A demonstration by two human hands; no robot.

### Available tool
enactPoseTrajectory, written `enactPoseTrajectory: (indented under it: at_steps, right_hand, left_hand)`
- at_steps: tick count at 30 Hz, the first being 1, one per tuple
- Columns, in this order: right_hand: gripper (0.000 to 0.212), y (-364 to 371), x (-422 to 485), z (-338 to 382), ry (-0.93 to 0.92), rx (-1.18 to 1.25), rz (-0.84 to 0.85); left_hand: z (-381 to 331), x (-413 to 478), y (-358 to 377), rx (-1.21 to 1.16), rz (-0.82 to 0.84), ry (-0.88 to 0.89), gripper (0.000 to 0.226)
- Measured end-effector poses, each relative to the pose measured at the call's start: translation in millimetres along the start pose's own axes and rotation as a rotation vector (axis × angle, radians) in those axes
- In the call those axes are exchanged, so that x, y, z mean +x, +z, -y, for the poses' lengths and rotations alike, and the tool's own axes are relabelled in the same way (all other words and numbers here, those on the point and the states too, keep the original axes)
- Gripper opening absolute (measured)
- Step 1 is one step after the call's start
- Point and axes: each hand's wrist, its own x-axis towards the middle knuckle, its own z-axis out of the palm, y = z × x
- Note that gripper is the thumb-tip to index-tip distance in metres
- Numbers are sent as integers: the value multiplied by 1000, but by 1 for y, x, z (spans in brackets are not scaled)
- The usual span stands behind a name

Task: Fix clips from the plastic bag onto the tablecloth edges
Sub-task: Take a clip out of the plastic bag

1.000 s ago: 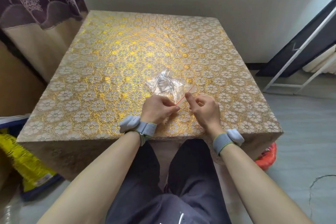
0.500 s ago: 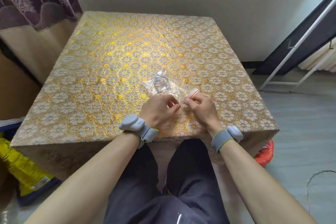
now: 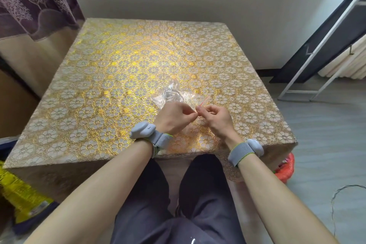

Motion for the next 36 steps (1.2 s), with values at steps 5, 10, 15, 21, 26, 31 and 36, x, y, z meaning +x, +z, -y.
enactPoseTrajectory:
  at_steps: [5, 10, 15, 21, 26, 31, 36]
  right_hand:
    - [53, -2, -1, 2, 8, 27, 36]
    - [27, -2, 0, 4, -26, 13, 66]
    - [39, -2, -1, 2, -29, -7, 61]
    - [32, -5, -2, 7, -20, 46, 73]
    - [25, -10, -3, 7, -26, 9, 146]
    - [28, -7, 1, -1, 4, -103, 176]
    - [31, -9, -1, 2, 0, -107, 170]
  left_hand:
    - [4, 4, -5, -142, 34, -86, 18]
    - [5, 4, -5, -132, 55, -53, 19]
    - [5, 1, -6, -73, 96, 40, 32]
    - [2, 7, -6, -188, 126, -37, 23]
    - [6, 9, -6, -329, 202, -153, 19]
    - [5, 8, -3, -251, 175, -130, 16]
    - [9, 9, 3, -189, 143, -104, 20]
